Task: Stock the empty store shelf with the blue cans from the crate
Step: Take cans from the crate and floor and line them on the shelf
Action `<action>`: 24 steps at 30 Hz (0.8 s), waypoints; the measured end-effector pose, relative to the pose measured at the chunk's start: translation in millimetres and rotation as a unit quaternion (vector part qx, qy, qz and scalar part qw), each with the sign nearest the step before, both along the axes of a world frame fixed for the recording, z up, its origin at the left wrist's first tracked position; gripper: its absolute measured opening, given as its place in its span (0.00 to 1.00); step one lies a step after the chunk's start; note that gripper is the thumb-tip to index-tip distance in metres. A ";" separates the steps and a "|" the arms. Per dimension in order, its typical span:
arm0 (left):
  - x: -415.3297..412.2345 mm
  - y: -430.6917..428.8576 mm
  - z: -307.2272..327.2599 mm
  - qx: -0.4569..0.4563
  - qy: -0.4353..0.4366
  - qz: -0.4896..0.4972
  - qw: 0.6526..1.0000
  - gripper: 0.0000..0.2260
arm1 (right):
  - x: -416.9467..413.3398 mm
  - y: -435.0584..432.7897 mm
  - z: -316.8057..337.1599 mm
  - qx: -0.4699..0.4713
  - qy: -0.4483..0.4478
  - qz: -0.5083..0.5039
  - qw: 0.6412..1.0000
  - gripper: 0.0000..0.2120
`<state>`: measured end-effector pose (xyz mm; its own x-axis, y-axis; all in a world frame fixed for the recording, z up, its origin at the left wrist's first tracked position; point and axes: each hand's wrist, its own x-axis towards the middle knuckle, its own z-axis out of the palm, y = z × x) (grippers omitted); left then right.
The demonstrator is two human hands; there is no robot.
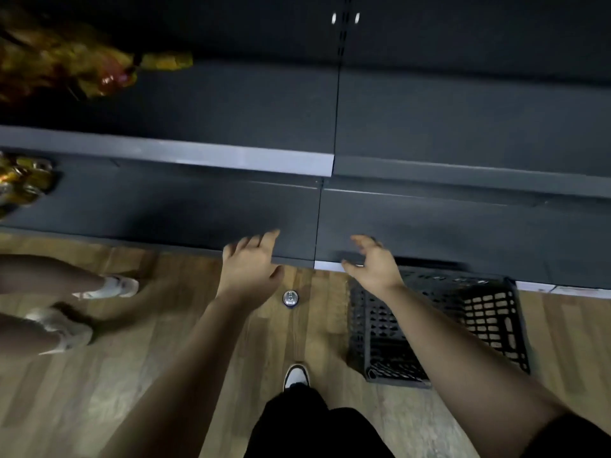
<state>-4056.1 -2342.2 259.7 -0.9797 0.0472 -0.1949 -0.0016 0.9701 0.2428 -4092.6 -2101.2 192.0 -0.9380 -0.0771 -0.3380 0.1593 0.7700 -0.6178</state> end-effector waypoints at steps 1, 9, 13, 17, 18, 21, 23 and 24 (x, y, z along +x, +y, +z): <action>1.4 -2.8 -22.2 -0.002 0.003 0.004 1.000 0.28 | 2.9 -4.6 -24.6 0.000 -0.006 0.009 1.000 0.29; 4.6 -25.3 -206.2 -0.018 0.006 0.040 0.999 0.28 | 12.3 -34.6 -218.3 0.002 -0.042 0.059 0.997 0.29; 12.0 -35.6 -287.7 -0.026 0.003 0.045 0.999 0.28 | 13.8 -50.4 -299.2 0.011 -0.052 0.064 0.997 0.33; 20.8 -44.8 -353.9 -0.035 0.013 0.045 0.998 0.28 | 13.7 -66.0 -365.3 0.010 -0.068 0.071 0.995 0.35; 23.3 -46.9 -367.9 -0.033 0.015 0.045 0.998 0.28 | 13.6 -68.5 -380.7 0.007 -0.070 0.070 0.995 0.36; 31.1 -53.3 -404.2 -0.030 0.021 0.042 0.998 0.29 | 14.2 -73.8 -419.7 0.008 -0.074 0.071 0.995 0.37; 36.7 -57.6 -424.5 -0.027 0.025 0.041 0.998 0.29 | 15.7 -75.6 -442.1 0.007 -0.082 0.078 0.994 0.38; 39.2 -59.4 -433.8 -0.024 0.028 0.043 0.998 0.29 | 16.3 -75.8 -452.3 0.006 -0.085 0.083 0.993 0.38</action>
